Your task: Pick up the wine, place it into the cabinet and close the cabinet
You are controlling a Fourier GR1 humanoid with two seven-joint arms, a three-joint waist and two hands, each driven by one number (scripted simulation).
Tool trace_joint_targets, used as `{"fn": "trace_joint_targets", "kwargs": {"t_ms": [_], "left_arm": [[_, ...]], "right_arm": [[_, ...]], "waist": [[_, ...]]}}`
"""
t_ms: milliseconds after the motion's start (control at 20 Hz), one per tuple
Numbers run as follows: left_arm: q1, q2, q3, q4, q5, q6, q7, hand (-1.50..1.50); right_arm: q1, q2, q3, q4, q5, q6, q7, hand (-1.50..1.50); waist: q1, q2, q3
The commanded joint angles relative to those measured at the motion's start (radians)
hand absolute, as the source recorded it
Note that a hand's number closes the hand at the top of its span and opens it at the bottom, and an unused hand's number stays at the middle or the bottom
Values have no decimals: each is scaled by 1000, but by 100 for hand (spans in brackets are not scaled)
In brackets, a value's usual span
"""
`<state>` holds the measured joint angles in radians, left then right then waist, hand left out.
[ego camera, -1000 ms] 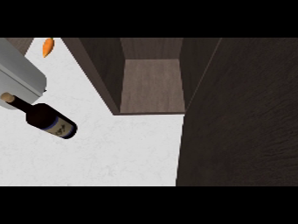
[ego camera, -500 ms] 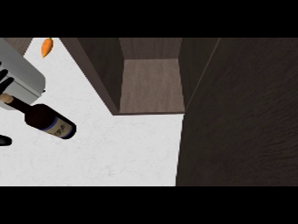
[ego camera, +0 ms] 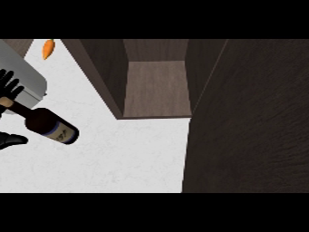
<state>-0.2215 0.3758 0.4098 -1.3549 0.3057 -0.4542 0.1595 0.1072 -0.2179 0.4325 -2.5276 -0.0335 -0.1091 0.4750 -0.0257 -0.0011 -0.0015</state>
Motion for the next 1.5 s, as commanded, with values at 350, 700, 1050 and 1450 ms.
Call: {"fn": "trace_joint_targets", "kwargs": {"t_ms": [350, 700, 1050, 1450], "left_arm": [[-101, 37, -9, 327, -111, -12, -165, -150], [-88, 32, -53, 482, -189, -78, -356, -150], [-86, 6, -77, 571, -228, -74, -449, -150], [-140, 6, -59, 745, -250, -62, -565, -150]], "right_arm": [[37, -47, -20, -253, -36, -14, 111, -150], [30, -36, 51, -231, 32, -34, 91, -150], [2, -45, 16, -235, -5, -46, 111, -150], [82, -69, 29, -246, -21, -24, 50, -150]], "waist": [[-2, 2, 0], [0, 1, -1], [9, 0, 0], [-5, 1, 0]]}}
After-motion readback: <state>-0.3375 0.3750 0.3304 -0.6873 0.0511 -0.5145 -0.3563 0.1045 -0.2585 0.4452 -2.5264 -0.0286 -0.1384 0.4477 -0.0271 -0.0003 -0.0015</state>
